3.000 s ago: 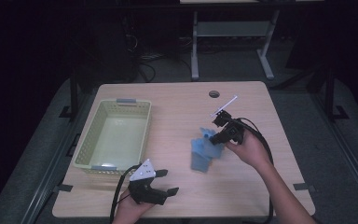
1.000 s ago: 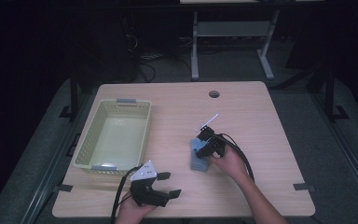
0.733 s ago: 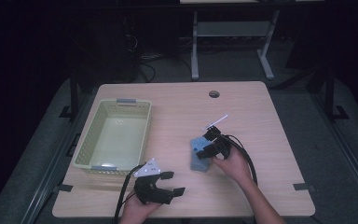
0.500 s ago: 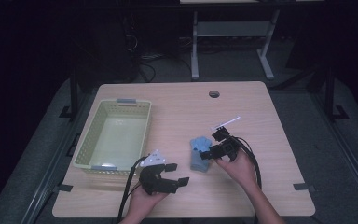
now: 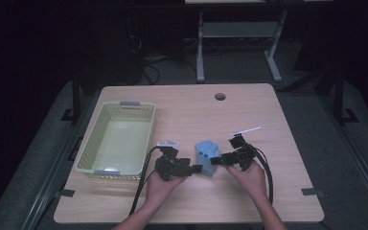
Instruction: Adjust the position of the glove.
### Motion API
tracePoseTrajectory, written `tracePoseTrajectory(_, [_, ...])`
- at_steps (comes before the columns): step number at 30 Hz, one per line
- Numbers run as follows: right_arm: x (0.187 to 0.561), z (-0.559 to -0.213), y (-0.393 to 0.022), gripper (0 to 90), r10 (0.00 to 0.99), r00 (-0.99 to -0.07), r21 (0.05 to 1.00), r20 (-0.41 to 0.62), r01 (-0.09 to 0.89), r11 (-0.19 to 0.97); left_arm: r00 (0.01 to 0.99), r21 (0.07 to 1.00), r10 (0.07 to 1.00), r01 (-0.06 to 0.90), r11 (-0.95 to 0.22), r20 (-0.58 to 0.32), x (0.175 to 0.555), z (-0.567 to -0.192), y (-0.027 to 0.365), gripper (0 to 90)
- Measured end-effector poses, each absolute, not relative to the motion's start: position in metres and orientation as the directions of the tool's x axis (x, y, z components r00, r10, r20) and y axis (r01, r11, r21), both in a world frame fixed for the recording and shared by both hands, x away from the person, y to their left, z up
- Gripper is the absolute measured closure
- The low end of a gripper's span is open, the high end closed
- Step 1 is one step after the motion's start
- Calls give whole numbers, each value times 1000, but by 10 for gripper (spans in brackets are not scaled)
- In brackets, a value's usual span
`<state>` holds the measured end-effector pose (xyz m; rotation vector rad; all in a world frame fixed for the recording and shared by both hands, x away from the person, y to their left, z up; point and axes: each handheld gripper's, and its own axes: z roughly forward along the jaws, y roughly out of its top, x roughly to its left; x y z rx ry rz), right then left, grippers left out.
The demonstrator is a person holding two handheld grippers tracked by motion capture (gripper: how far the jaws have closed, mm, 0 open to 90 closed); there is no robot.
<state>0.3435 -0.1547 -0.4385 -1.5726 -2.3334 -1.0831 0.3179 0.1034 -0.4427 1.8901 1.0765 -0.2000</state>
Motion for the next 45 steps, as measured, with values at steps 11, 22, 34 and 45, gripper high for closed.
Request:
tracePoseTrajectory(11, [339, -451, -159, 440, 749, -391, 460, 536, 878, 129, 440, 491, 608, 866, -93, -661, 343, -459, 103, 338])
tracePoseTrajectory(22, [336, -456, -160, 452, 742, -354, 423, 570, 900, 105, 426, 454, 619, 883, -123, -660, 348, -468, 97, 447])
tracePoseTrajectory(34, [335, -464, -154, 488, 733, -324, 406, 598, 911, 71, 421, 425, 602, 893, -145, -678, 350, -472, 93, 491])
tracePoseTrajectory(45, [334, -468, -146, 587, 719, -304, 400, 626, 916, 39, 429, 429, 603, 890, -155, -673, 347, -475, 91, 615])
